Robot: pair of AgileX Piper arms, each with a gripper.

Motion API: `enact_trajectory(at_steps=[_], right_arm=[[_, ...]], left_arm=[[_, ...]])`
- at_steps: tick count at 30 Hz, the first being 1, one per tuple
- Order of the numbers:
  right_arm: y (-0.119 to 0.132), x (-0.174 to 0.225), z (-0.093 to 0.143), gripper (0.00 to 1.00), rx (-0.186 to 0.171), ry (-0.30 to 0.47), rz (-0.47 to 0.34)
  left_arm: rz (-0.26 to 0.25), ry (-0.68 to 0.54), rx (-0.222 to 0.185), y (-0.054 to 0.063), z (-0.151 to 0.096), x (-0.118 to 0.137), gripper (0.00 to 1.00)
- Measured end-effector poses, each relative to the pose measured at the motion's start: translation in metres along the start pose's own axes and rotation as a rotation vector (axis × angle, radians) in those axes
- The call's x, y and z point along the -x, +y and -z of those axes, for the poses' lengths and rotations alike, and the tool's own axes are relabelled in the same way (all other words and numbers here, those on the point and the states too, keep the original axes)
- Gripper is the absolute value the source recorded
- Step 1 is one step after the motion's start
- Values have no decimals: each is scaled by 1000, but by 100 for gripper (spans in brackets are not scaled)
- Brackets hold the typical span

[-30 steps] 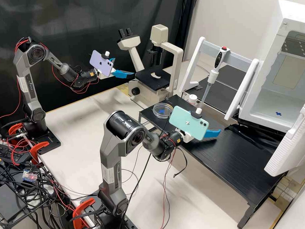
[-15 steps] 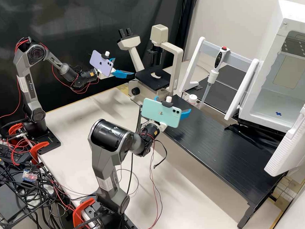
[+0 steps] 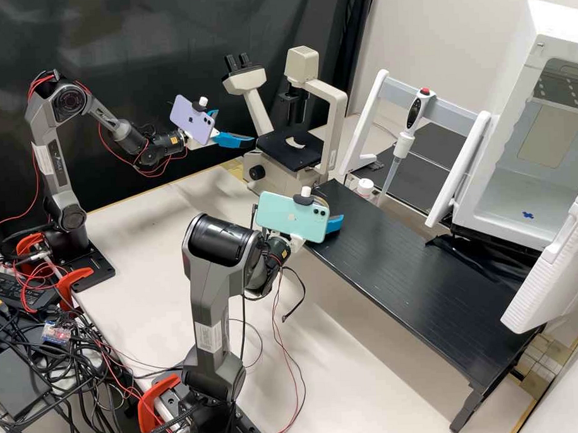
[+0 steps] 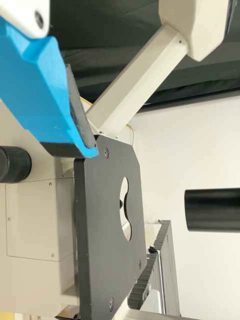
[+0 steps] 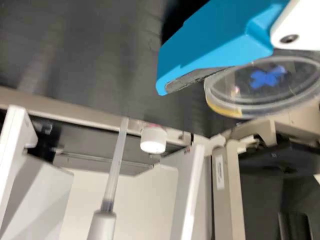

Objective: Move the petri dish to the incubator

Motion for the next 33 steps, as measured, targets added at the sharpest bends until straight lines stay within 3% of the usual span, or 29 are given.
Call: enact_trajectory(at_steps=[1, 2, 33], right_arm=[[-1, 0, -1, 100, 2, 1, -3], [-2, 0, -2, 0, 3, 3, -7], [-11, 1, -7, 0, -10, 16, 20]], left_arm=[[0, 0, 0, 0, 0, 0, 100], [0, 0, 0, 0, 0, 0, 100], [0, 0, 0, 0, 0, 0, 100]])
